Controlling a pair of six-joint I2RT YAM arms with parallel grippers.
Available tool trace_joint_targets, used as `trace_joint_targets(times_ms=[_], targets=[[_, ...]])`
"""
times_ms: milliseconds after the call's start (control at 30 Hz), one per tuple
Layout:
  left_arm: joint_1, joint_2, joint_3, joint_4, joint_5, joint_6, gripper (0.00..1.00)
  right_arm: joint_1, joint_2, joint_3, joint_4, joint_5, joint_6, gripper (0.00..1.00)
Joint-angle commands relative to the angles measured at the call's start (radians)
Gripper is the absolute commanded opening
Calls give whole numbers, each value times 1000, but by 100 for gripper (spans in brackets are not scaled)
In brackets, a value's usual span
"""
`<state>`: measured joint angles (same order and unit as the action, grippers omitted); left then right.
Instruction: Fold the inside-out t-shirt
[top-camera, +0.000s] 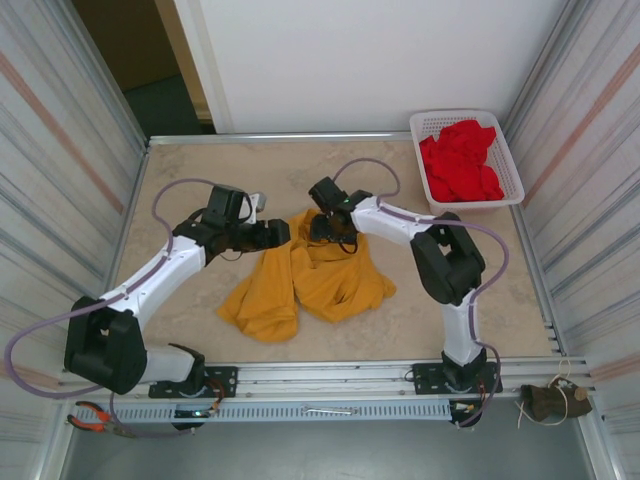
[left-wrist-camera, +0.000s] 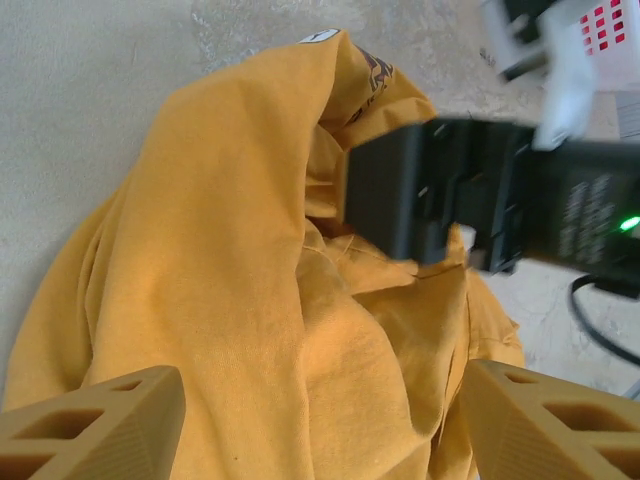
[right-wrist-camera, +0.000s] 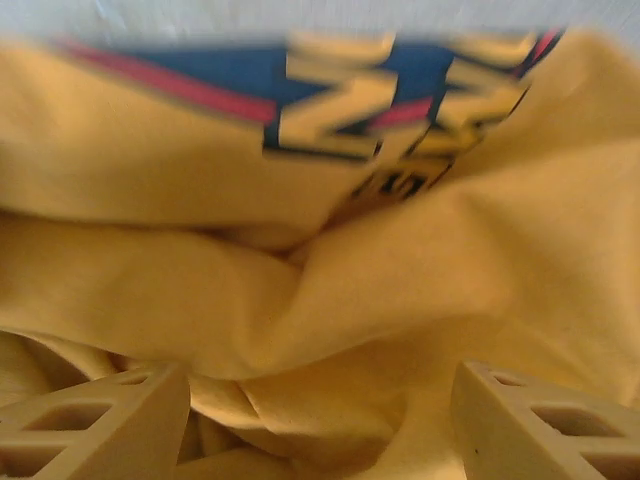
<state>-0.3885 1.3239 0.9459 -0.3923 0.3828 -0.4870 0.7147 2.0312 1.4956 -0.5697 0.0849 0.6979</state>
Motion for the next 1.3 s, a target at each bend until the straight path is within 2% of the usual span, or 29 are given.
trace_joint_targets(times_ms=[0, 67, 100, 200, 233, 433, 700, 867, 967, 1267], targets=[[-6, -32, -5, 13, -17, -7, 73, 22, 28, -23, -39, 7, -25, 68], [-6, -36, -5, 13, -14, -9, 73, 20, 39, -42, -32, 8, -23, 63], [-6, -37, -5, 15, -12, -13, 73, 18, 41, -49, -29, 5, -24, 55], [-6, -43, -6, 20, -8, -19, 73, 3, 12, -47, -32, -21, -49, 8], [-6, -44, -6, 20, -6, -22, 74, -3, -11, -45, -35, -29, -57, 1], [-9, -72, 23, 23, 8, -39, 73, -23, -282, -41, -8, -103, -105, 0], [-52, -85, 131, 19, -7, -42, 75, -49, -577, -104, 141, -302, -104, 0], [-89, -56, 174, 40, -51, -35, 76, -51, -673, -211, 218, -333, -107, 0], [-103, -26, 175, 73, -41, -36, 77, -63, -712, -276, 256, -353, -100, 0], [-212, 25, 124, 165, -78, 26, 79, -80, -754, -337, 258, -366, -89, 0]])
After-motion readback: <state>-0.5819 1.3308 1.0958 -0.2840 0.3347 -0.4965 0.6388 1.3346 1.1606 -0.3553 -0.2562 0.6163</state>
